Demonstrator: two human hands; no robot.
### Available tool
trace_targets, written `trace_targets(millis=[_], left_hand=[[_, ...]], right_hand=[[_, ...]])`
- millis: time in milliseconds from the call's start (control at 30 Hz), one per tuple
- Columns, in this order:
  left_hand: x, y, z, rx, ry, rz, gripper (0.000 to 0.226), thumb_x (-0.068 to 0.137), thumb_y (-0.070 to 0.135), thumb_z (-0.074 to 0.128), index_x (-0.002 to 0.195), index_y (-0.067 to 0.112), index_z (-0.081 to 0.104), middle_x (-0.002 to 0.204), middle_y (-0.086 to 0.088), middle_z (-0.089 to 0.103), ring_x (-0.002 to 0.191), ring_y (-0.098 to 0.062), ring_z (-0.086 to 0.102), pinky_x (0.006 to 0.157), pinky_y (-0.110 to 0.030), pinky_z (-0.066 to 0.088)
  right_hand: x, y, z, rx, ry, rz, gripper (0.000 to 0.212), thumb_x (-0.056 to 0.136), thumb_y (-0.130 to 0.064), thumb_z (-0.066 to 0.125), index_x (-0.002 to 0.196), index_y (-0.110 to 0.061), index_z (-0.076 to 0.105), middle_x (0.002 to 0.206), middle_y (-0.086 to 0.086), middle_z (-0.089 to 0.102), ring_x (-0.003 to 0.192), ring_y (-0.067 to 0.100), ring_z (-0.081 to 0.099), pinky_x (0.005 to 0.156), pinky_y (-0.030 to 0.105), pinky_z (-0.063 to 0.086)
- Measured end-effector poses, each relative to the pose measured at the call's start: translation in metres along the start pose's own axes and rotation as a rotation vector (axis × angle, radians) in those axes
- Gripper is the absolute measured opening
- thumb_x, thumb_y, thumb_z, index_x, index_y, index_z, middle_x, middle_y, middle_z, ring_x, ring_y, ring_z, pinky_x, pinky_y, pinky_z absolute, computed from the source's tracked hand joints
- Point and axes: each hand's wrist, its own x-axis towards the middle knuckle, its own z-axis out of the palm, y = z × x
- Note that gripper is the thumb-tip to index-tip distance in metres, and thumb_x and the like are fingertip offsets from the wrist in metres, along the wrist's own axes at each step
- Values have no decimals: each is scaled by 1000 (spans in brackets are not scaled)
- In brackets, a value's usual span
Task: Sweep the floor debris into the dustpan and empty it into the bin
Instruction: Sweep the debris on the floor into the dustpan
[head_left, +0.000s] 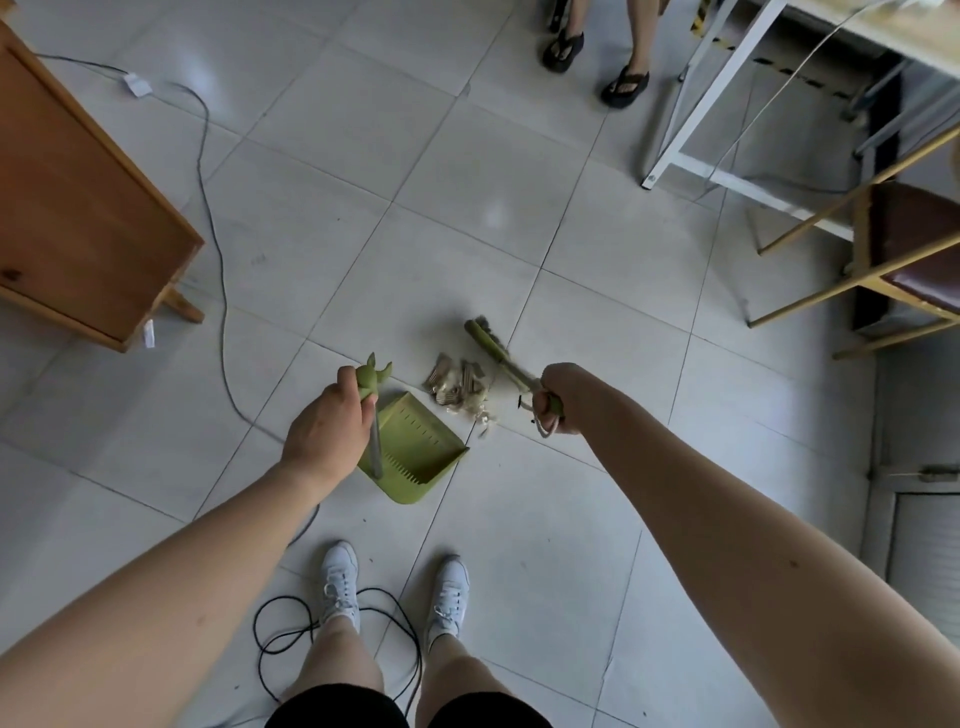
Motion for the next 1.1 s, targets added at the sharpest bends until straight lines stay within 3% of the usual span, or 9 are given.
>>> trace_targets(millis=[100,200,267,367,467,633,733,867,1100], left_hand=[[-14,5,4,9,13,8,23,97,24,49,103,2,44,79,-23,64,66,-39,62,50,-32,32],[-33,6,5,46,38,12,24,95,22,53,104,1,47,75,-21,64,61,-37,62,47,-29,31],[-45,4,5,74,52,-7,25,95,23,55,105,0,49,74,-20,64,58,-37,62,45,-27,30],[-60,0,7,87,44,-25,26,94,23,55,106,0,50,75,-19,64,58,-37,62,45,-27,30],[-67,-6,9,81,36,-31,27,95,23,54,108,-1,50,79,-21,64,63,-38,62,47,-29,32],[-69,-12,9,55,20,-32,28,98,26,47,112,1,46,85,-20,65,69,-37,62,50,-31,34],[-72,-13,8,40,13,-27,28,98,26,47,111,2,46,86,-19,65,72,-37,63,51,-31,35],[-78,-15,8,22,0,-9,28,98,27,47,112,3,46,88,-19,65,74,-37,64,52,-31,36],[-80,-11,13,10,-9,-1,29,98,27,46,114,3,46,88,-18,65,74,-36,64,52,-34,40]], right_hand=[[15,7,4,-304,19,-210,29,95,-8,39,66,-11,43,57,8,49,33,19,47,28,16,36],[33,12,9,-521,62,-338,31,97,-16,42,67,-16,42,61,5,50,37,16,50,23,10,33],[46,13,16,-616,57,-343,29,97,-12,41,68,-14,42,61,6,51,42,18,49,24,12,34],[62,21,21,-698,29,-245,22,96,-1,32,78,-2,45,47,12,46,29,19,44,37,25,38],[66,39,18,-699,7,-256,11,97,-8,36,95,-5,46,59,11,46,44,21,45,46,26,39],[65,67,7,-713,20,-184,21,99,-10,34,82,-4,44,40,10,45,24,16,40,38,15,35],[55,67,-1,-686,31,-259,10,98,-18,45,91,-12,50,59,8,53,44,19,50,44,22,41],[41,66,-13,-607,83,-301,15,97,-21,49,83,-17,50,62,8,53,46,19,51,45,24,43],[43,83,-5,-364,66,-144,26,96,-1,31,72,-6,38,51,10,38,35,16,34,37,18,31]])
